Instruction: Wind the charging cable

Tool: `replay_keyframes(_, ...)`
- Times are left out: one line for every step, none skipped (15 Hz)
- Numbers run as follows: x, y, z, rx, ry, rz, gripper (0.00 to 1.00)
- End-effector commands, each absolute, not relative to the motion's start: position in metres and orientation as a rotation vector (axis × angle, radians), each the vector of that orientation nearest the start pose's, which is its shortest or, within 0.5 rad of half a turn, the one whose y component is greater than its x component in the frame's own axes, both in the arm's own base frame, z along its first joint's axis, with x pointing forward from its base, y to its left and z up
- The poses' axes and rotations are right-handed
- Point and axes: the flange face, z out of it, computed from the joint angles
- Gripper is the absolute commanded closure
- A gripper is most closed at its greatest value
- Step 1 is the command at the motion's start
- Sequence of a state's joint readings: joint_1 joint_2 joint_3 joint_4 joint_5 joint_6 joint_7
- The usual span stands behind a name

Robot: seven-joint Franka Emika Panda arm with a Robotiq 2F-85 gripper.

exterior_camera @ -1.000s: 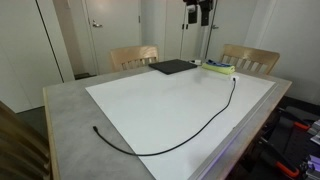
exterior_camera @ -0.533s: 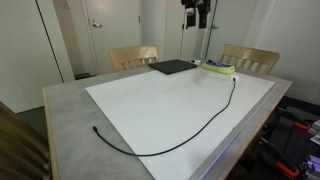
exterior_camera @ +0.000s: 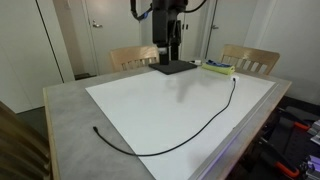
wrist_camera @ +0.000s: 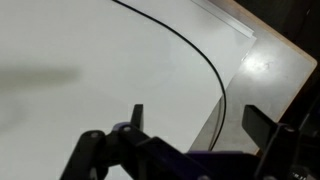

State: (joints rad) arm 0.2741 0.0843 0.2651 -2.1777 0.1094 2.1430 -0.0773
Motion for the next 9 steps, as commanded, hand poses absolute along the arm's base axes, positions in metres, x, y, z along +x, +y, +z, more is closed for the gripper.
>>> replay_keyframes(0.462, 0.307, 0.312, -2.854, -0.924, 0.208, 0.00)
replay_keyframes(0.463, 0.315, 0.302, -2.833, -0.950, 0.208, 0.00)
replay_keyframes(0.464, 0.322, 0.294, -2.818, -0.973, 0.212, 0.00)
replay_keyframes(0.465, 0.330, 0.286, -2.798, -1.004, 0.216, 0.00)
replay_keyframes(0.467, 0.336, 0.279, -2.782, -1.029, 0.220, 0.00)
replay_keyframes(0.470, 0.342, 0.273, -2.780, -1.028, 0.226, 0.00)
replay_keyframes(0.472, 0.348, 0.267, -2.790, -1.010, 0.239, 0.00)
replay_keyframes(0.474, 0.352, 0.262, -2.819, -0.966, 0.251, 0.00)
replay_keyframes(0.477, 0.357, 0.257, -2.860, -0.899, 0.240, 0.00)
